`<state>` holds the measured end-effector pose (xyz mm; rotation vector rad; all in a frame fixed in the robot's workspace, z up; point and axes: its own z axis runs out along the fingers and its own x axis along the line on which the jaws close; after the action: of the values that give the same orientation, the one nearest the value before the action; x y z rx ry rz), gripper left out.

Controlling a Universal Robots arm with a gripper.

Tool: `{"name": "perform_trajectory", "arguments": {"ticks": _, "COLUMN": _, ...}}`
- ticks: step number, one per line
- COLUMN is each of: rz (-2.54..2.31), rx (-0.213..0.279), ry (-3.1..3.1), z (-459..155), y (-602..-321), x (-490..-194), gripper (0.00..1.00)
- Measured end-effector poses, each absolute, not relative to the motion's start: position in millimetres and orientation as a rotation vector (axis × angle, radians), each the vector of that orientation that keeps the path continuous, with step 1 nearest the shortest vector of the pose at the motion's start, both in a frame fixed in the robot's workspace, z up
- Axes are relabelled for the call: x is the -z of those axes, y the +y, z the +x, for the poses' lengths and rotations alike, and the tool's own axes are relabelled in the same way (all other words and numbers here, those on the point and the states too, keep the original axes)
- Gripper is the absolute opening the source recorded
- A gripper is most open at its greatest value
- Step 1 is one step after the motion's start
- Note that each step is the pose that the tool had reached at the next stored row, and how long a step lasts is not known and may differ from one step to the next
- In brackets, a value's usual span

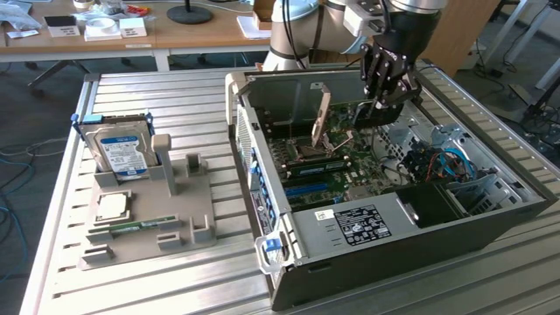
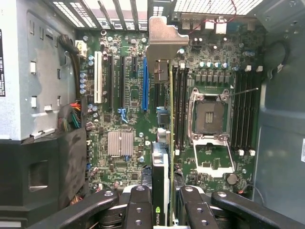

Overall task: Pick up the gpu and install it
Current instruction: 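Insert the gpu into the slot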

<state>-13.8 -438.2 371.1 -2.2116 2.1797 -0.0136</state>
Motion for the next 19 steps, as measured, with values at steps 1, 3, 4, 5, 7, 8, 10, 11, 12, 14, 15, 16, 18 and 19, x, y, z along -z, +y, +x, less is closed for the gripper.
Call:
{"name": "perform_trajectory", "arguments": {"ticks": 1, "rz": -2.212, "rx": 0.014, "ry": 2.180, "z": -14, "y": -438, "x": -369, "gripper": 0.27}}
{"name": "perform_trajectory", "arguments": {"ticks": 3, "rz": -2.212, "rx": 0.014, "ry": 2.180, "z": -14, "y": -438, "x": -366, "gripper": 0.27}}
{"name": "perform_trajectory", "arguments": {"ticks": 4, "rz": -2.212, "rx": 0.014, "ry": 2.179, "z": -15, "y": -438, "x": -364, "gripper": 0.27}}
{"name": "perform_trajectory", "arguments": {"ticks": 5, "rz": -2.212, "rx": 0.014, "ry": 2.179, "z": -15, "y": -438, "x": -362, "gripper": 0.27}}
{"name": "perform_trajectory", "arguments": {"ticks": 7, "rz": -2.212, "rx": 0.014, "ry": 2.179, "z": -15, "y": -438, "x": -359, "gripper": 0.27}}
{"name": "perform_trajectory", "arguments": {"ticks": 8, "rz": -2.212, "rx": 0.014, "ry": 2.179, "z": -15, "y": -438, "x": -358, "gripper": 0.27}}
{"name": "perform_trajectory", "arguments": {"ticks": 10, "rz": -2.213, "rx": 0.014, "ry": 2.179, "z": -15, "y": -438, "x": -356, "gripper": 0.27}}
{"name": "perform_trajectory", "arguments": {"ticks": 11, "rz": -2.213, "rx": 0.014, "ry": 2.179, "z": -15, "y": -438, "x": -356, "gripper": 0.27}}
{"name": "perform_trajectory", "arguments": {"ticks": 12, "rz": -2.213, "rx": 0.014, "ry": 2.179, "z": -15, "y": -438, "x": -356, "gripper": 0.27}}
{"name": "perform_trajectory", "arguments": {"ticks": 14, "rz": -2.212, "rx": 0.014, "ry": 2.179, "z": -15, "y": -438, "x": -355, "gripper": 0.27}}
{"name": "perform_trajectory", "arguments": {"ticks": 15, "rz": -2.212, "rx": 0.013, "ry": 2.179, "z": -16, "y": -438, "x": -355, "gripper": 0.27}}
{"name": "perform_trajectory", "arguments": {"ticks": 16, "rz": -2.212, "rx": 0.014, "ry": 2.179, "z": -16, "y": -438, "x": -354, "gripper": 0.27}}
{"name": "perform_trajectory", "arguments": {"ticks": 18, "rz": -2.212, "rx": 0.014, "ry": 2.179, "z": -16, "y": -438, "x": -352, "gripper": 0.27}}
{"name": "perform_trajectory", "arguments": {"ticks": 19, "rz": -2.212, "rx": 0.014, "ry": 2.179, "z": -16, "y": -438, "x": -351, "gripper": 0.27}}
